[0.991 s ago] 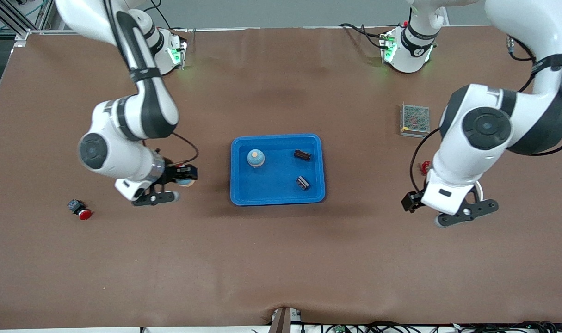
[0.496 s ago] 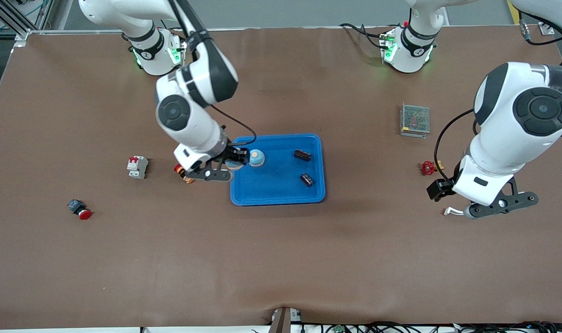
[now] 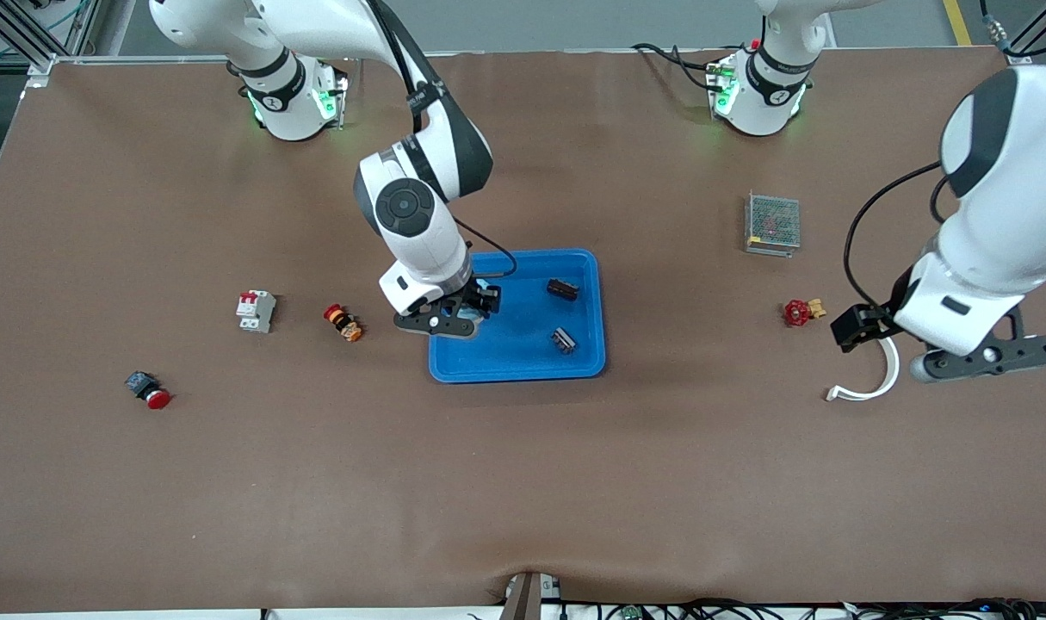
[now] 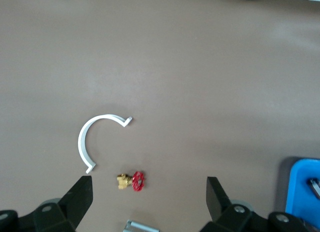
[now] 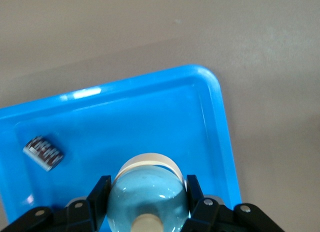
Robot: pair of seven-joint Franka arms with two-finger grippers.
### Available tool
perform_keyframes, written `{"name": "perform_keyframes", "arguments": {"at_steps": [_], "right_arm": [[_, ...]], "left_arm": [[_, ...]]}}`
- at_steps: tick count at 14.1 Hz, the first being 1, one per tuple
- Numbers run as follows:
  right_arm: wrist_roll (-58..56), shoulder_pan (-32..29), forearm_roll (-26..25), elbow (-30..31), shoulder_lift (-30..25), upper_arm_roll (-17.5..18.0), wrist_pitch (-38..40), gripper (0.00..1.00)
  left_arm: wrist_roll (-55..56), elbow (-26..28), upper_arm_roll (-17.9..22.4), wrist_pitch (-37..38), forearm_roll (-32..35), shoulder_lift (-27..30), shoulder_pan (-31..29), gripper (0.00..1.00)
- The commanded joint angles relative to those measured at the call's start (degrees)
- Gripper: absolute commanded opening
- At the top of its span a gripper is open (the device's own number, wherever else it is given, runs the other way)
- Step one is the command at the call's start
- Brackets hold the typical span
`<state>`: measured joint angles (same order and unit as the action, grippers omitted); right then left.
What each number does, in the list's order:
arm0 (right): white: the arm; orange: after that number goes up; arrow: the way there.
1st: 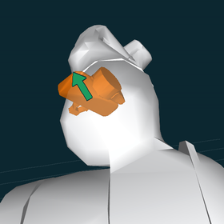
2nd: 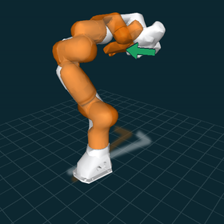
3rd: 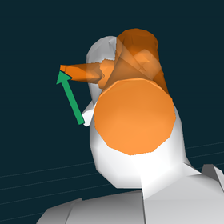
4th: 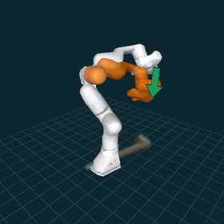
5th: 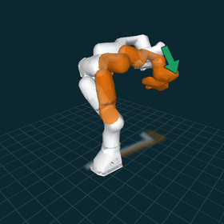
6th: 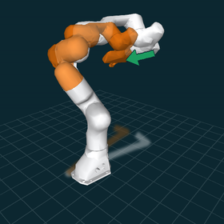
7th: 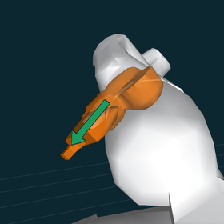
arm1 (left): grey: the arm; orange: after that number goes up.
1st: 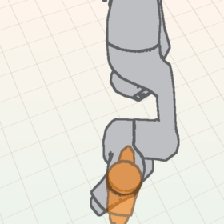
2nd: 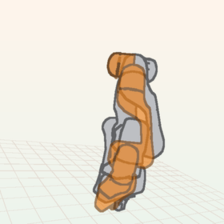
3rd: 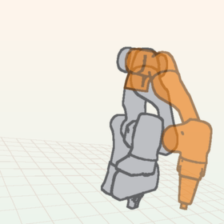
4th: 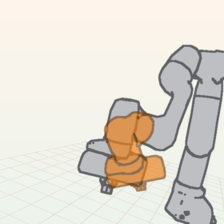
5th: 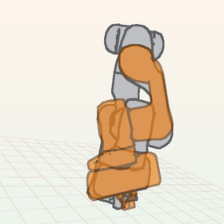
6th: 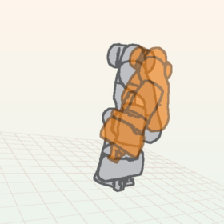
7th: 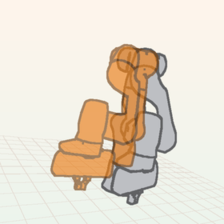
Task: Place electrolytic capacitor and blue bell in tray
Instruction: 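Lower the blue bell into the tray and open the right gripper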
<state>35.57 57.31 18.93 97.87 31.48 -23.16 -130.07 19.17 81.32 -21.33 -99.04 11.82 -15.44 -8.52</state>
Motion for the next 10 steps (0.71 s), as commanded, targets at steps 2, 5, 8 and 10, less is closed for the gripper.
{"name": "perform_keyframes", "arguments": {"at_steps": [2,5,8,10], "right_arm": [[3.9,1.7,-3.6,-1.1,1.8,-0.6,-0.6,0.43],[4.4,1.7,-4.2,-1.9,3.9,-0.4,-2.7,0.43],[4.3,1.7,-4.2,-1.9,6.1,-0.4,-5.7,0.43],[4.2,1.5,-4.3,-1.8,6.8,-0.4,-7.0,0.44]], "left_arm": [[-8.7,1.1,3.8,6.4,-2.8,5.6,1.2,1.0],[-9.8,1.3,8.5,10.3,-5.4,8.2,3.9,1.0],[-13.1,4.4,11.9,10.6,-8.0,12.2,5.4,1.0],[-13.9,7.2,13.1,10.7,-8.1,15.1,6.9,1.0]]}}
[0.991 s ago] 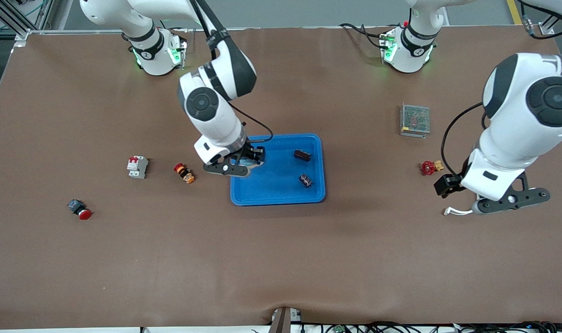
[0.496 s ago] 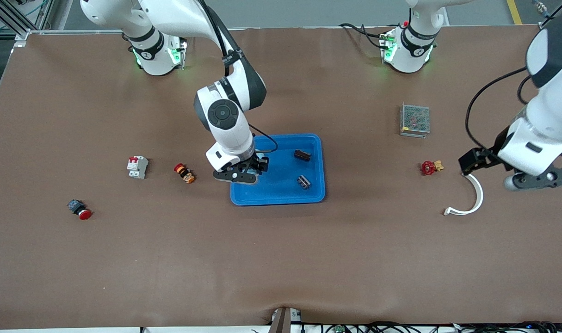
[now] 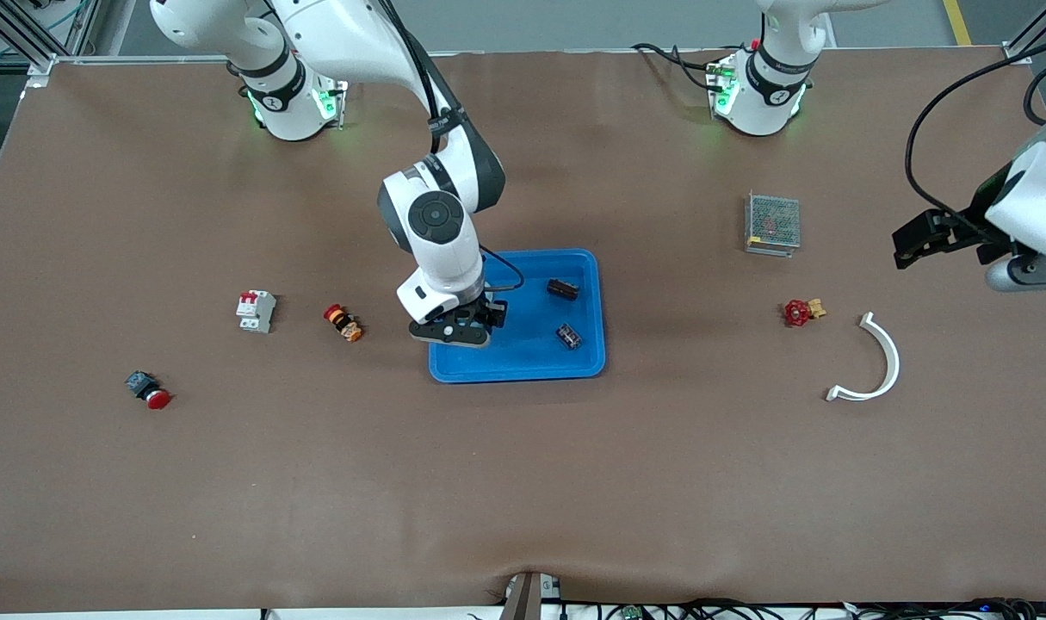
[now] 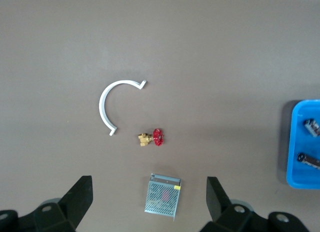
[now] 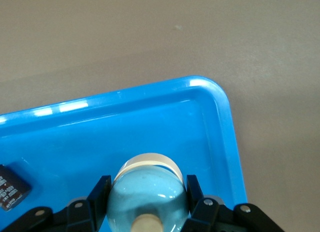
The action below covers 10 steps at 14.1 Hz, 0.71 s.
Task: Place electrolytic capacitor and blue bell in tray
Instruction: 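Lower the blue bell into the tray and open the right gripper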
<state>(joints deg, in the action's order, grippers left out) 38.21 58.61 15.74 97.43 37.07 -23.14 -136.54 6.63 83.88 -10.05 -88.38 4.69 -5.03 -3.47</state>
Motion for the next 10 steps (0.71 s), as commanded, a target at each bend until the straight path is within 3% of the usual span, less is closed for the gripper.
{"name": "perform_keyframes", "arguments": {"at_steps": [1,7,10], "right_arm": [[1.2,-0.2,-1.2,-1.4,1.8,-0.3,-0.7,0.44],[0.1,-0.1,-1.9,-1.2,4.9,-0.4,-3.6,0.44],[-1.5,-0.2,-2.1,-1.2,5.8,-0.3,-3.6,0.44]], "left_arm": [[-1.4,5.2,2.6,0.8,-1.1,5.6,3.0,1.0],[-2.0,9.7,8.2,1.0,-3.5,10.5,7.6,1.0],[-2.1,9.6,8.3,1.4,-3.5,11.0,8.0,1.0]]}}
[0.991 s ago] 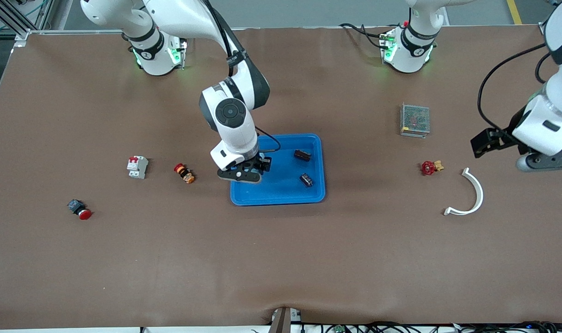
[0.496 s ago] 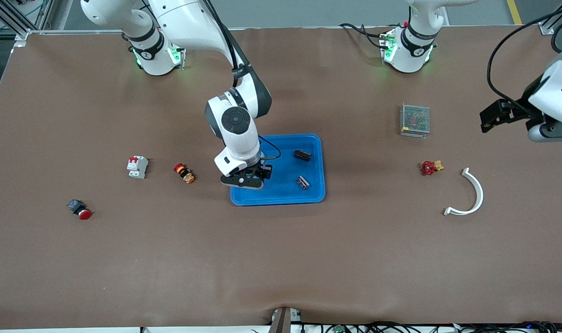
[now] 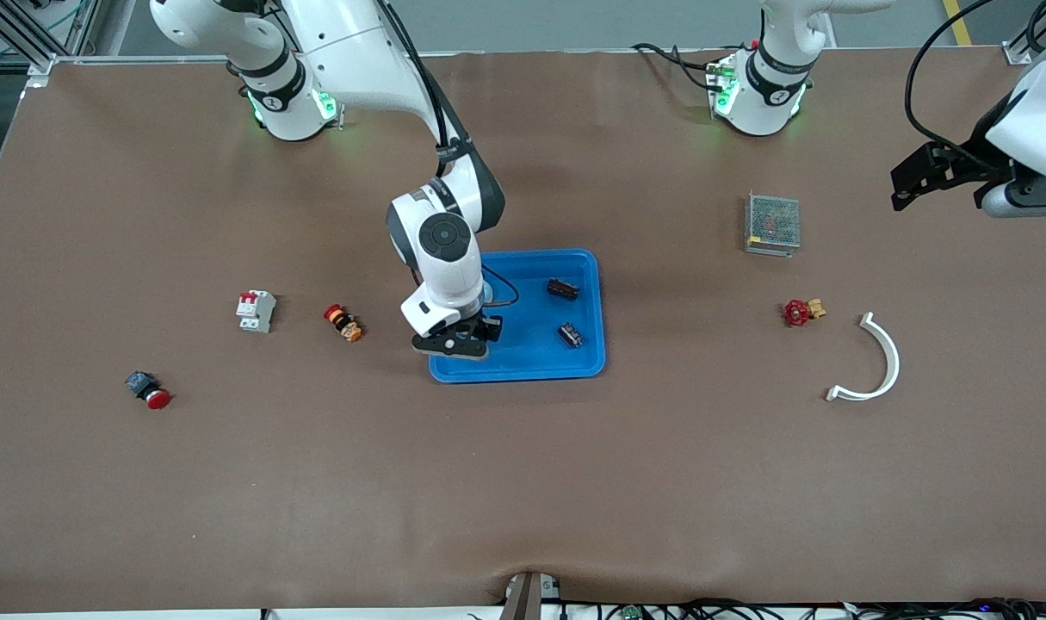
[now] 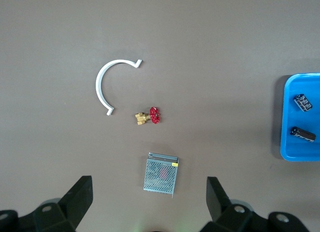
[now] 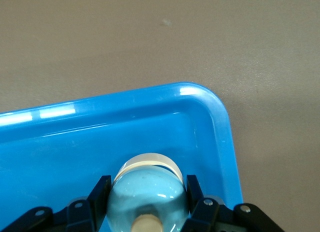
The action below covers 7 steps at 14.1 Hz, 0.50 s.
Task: Place electrolytic capacitor and blue bell in tray
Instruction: 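Lower the blue bell into the tray and open the right gripper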
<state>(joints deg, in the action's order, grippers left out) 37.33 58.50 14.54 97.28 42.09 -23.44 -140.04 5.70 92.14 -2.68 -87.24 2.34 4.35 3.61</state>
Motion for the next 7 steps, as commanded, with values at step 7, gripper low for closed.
{"name": "perform_keyframes", "arguments": {"at_steps": [7], "right_arm": [[-0.6,0.2,-0.7,-1.2,1.9,0.1,-1.3,0.44]], "left_arm": [[-1.0,0.3,0.3,0.7,-1.4,1.5,0.8,1.0]]}}
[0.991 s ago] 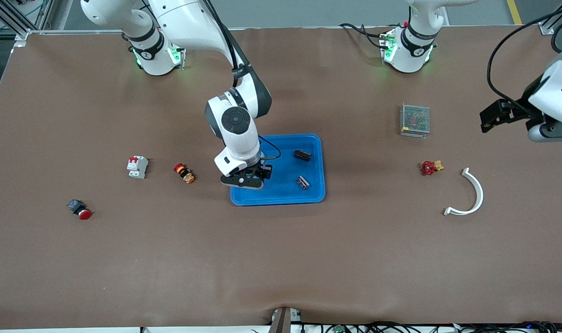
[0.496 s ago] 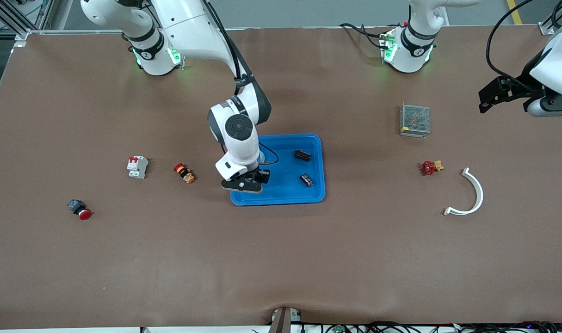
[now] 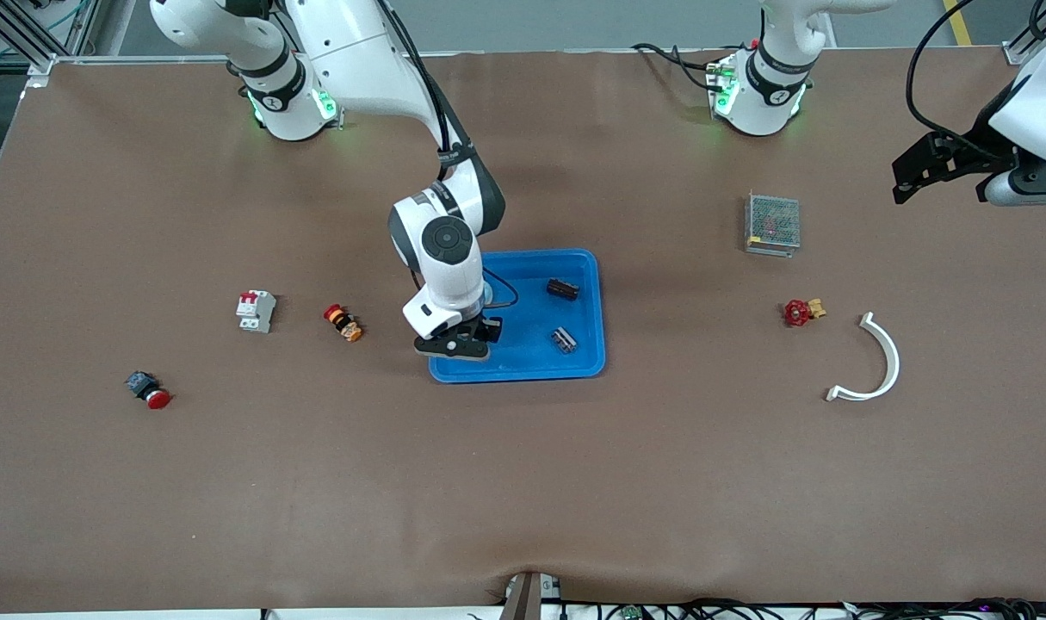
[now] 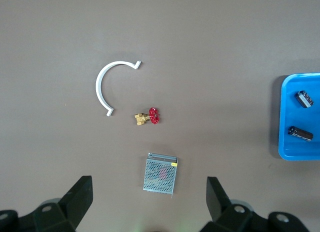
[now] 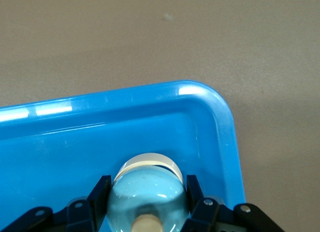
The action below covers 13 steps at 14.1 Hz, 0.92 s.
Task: Place electrolytic capacitor and blue bell in tray
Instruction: 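Lower the blue bell into the tray and open the right gripper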
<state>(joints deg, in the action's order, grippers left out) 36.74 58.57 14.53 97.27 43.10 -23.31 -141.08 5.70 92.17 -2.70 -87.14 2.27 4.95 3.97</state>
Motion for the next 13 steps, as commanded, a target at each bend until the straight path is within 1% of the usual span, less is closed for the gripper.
{"name": "perform_keyframes", "arguments": {"at_steps": [1,3,4,5,6,7,9,12,13], "right_arm": [[0.0,0.2,-0.6,-1.2,0.9,-0.1,-0.2,0.45],[0.0,0.3,-0.6,-1.2,0.9,0.0,-0.3,0.46],[0.0,0.2,-0.6,-1.2,0.9,0.3,-0.5,0.49],[0.0,0.2,-0.6,-1.1,0.9,0.4,-0.6,0.6],[0.1,0.2,-0.6,-1.1,0.9,0.4,-0.6,0.84],[0.1,0.3,-0.6,-1.1,0.9,0.4,-0.6,1.0],[0.2,0.4,-0.5,-1.1,0.8,0.4,-0.5,1.0],[-0.2,0.5,-0.5,-0.9,-0.5,0.4,0.9,1.0],[-0.4,0.5,-0.5,-0.9,-2.1,0.4,3.7,1.0]], "left_arm": [[-1.0,-0.6,0.3,0.7,-1.6,0.8,0.4,1.0],[-0.6,-0.8,0.3,0.6,-1.7,0.2,0.5,1.0],[-0.3,-0.6,0.3,0.6,-1.7,0.0,0.5,1.0],[-0.2,-0.8,0.3,0.6,-1.7,-0.2,0.5,1.0],[-0.2,-1.0,0.3,0.6,-1.7,-0.6,0.6,1.0],[-0.1,-1.2,0.2,0.6,-1.7,-0.6,0.7,1.0],[-0.1,-1.3,-0.7,0.6,-1.6,-0.6,0.4,1.0],[-0.6,-1.4,-0.7,0.6,-1.6,-0.6,0.1,1.0],[-0.7,-1.4,-0.7,0.6,-1.6,-0.7,0.0,1.0]]}}
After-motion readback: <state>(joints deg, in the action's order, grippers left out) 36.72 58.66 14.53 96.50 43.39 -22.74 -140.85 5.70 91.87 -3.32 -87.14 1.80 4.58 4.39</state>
